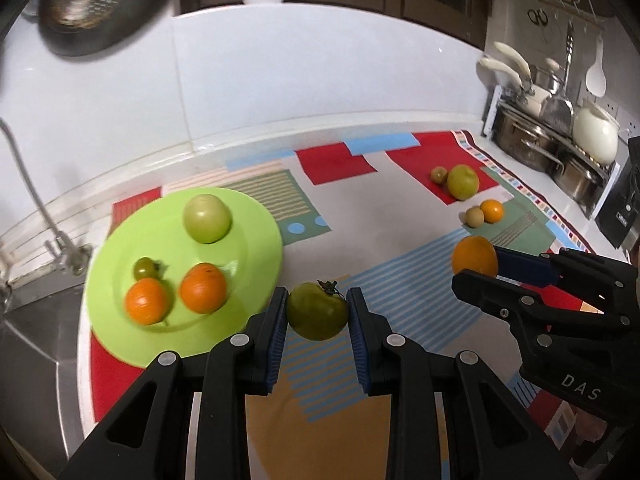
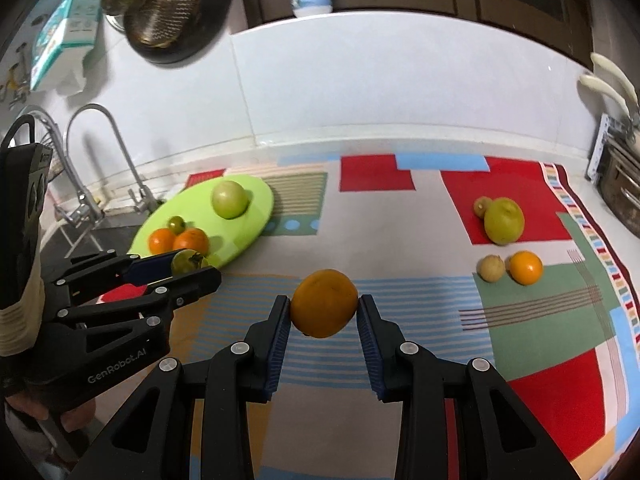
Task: Organize fruits
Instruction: 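Lift the green tomato and the orange and carry both over the green plate, then lower both fruits onto the green plate and open both tools, then withdraw both open tools from the plate toward the remaining fruits, then grasp the brown kiwi with the left tool while the right tool grasps the orange, then carry the kiwi and the orange over the green plate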
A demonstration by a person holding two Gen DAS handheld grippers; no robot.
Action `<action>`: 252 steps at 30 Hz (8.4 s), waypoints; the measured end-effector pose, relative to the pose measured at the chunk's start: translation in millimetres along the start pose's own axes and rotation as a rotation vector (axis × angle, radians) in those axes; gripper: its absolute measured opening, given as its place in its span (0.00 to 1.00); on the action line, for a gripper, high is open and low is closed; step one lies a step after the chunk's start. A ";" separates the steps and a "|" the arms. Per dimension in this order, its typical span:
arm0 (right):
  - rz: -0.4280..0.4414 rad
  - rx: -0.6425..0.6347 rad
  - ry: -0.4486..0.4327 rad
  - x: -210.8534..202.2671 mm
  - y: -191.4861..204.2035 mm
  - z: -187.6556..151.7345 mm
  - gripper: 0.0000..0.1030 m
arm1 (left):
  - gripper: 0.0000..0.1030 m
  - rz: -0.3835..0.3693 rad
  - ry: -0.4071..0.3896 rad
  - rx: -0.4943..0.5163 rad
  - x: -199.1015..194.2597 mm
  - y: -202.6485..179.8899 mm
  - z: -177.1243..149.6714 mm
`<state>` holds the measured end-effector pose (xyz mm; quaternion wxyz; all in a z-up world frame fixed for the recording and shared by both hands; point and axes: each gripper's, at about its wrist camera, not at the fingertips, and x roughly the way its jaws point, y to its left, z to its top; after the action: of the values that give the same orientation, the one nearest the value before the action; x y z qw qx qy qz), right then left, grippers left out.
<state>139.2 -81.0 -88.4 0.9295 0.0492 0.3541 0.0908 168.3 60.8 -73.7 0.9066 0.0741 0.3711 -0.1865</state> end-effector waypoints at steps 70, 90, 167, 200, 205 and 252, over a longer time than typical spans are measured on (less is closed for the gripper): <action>0.140 -0.117 -0.017 93.7 116.6 64.6 0.46 | 0.49 0.196 -0.059 -0.145 -10.6 148.2 -0.8; -0.041 -0.048 -0.172 -20.0 76.9 30.7 0.76 | 0.89 0.225 -0.198 -0.115 -86.4 75.4 -6.8; 0.004 -0.198 0.114 41.7 -198.4 14.0 0.52 | 0.51 -0.184 0.056 0.311 139.6 -178.5 60.5; 0.046 -0.052 0.079 35.7 -212.2 8.0 0.33 | 0.26 -0.202 0.110 0.168 130.7 -173.4 63.5; 0.046 -0.033 0.046 20.9 -202.7 10.9 0.33 | 0.26 -0.176 0.072 0.137 109.1 -167.9 62.8; 0.315 -0.181 -0.118 -6.3 34.1 41.3 0.34 | 0.26 0.169 -0.123 -0.124 -55.4 28.4 1.6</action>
<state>157.6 -50.0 -48.3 0.9235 0.0255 0.2772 0.2638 144.2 102.1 -33.8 0.9430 0.0375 0.3181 -0.0905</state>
